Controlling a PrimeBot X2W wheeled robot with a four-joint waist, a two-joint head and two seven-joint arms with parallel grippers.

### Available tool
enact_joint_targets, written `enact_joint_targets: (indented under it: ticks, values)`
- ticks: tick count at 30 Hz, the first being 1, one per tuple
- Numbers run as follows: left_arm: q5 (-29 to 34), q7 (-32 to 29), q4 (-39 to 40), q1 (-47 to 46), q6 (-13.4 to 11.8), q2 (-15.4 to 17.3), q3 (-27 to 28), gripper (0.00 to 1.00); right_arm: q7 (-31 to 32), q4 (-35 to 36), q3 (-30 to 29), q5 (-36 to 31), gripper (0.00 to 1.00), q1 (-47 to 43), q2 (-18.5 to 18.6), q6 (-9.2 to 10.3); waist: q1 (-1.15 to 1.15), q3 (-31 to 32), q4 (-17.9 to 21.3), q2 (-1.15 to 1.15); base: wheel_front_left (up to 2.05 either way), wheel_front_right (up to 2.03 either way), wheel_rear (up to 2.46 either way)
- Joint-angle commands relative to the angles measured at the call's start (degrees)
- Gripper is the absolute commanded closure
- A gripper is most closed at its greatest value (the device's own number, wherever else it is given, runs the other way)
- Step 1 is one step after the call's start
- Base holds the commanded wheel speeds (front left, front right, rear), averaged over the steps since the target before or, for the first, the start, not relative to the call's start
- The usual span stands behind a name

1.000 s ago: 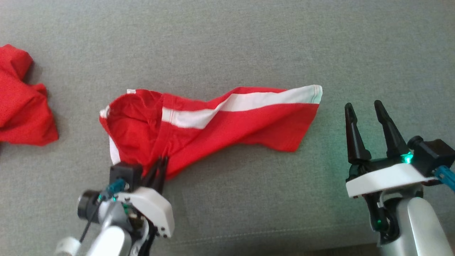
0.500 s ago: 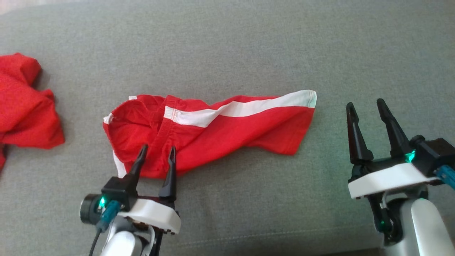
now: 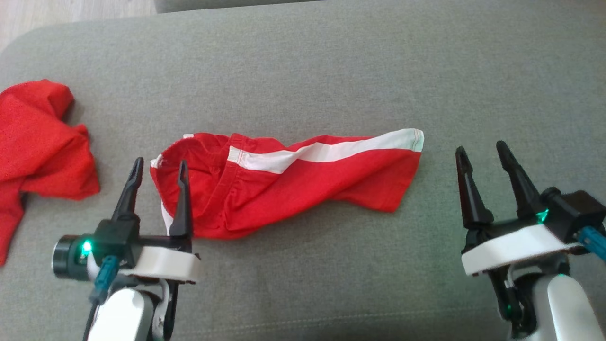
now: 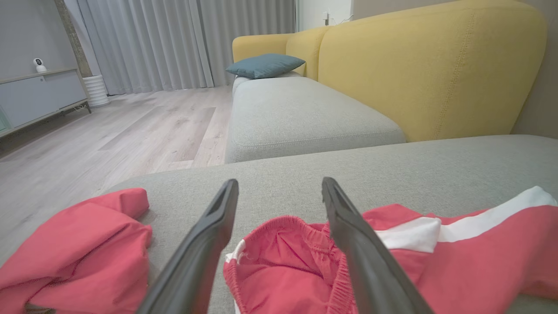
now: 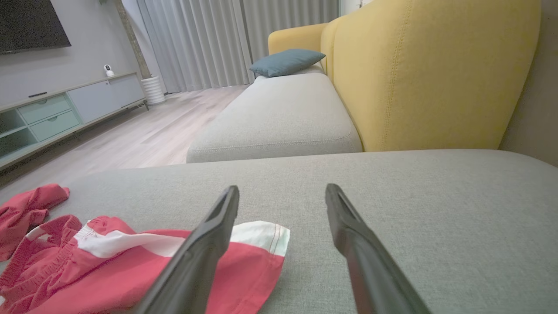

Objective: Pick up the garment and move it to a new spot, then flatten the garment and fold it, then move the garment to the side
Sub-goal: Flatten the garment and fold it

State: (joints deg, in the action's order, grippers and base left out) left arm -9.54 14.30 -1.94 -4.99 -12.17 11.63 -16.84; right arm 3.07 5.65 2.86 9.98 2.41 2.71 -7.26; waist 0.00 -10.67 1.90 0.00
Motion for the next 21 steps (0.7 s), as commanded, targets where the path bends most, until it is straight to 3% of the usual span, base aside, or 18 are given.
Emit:
enact_joint_targets:
  ticks: [1, 14, 18, 21]
  values:
    - [0.53, 0.68, 2.27, -1.3, -0.49, 1.35, 2.5, 0.0, 0.31, 2.49, 1.42, -0.59, 0.0, -0.26, 0.17, -0.23, 0.0, 0.09, 0.08, 0.0, 0.0, 0.0, 0.0]
    - [0.26, 0.69, 2.05, -0.87, -0.16, 1.26, 2.46, 0.0, 0.69, 3.15, 1.28, -0.49, 0.0, -0.4, 0.17, -0.23, 0.0, -0.39, -0.18, 0.0, 0.0, 0.0, 0.0]
    - [0.15, 0.66, 1.09, -2.69, 1.3, 1.1, 1.26, 0.0, 0.68, 3.32, 1.18, -0.32, 0.0, -0.19, 0.17, -0.23, 0.0, -1.11, -0.39, 0.0, 0.0, 0.0, 0.0]
    - [-0.97, -0.95, -0.28, -5.72, 3.85, 0.55, -0.37, 0.0, 0.64, 3.37, 1.11, -0.24, 0.0, 0.17, 0.17, -0.23, 0.0, -1.96, -0.54, 0.0, 0.0, 0.0, 0.0]
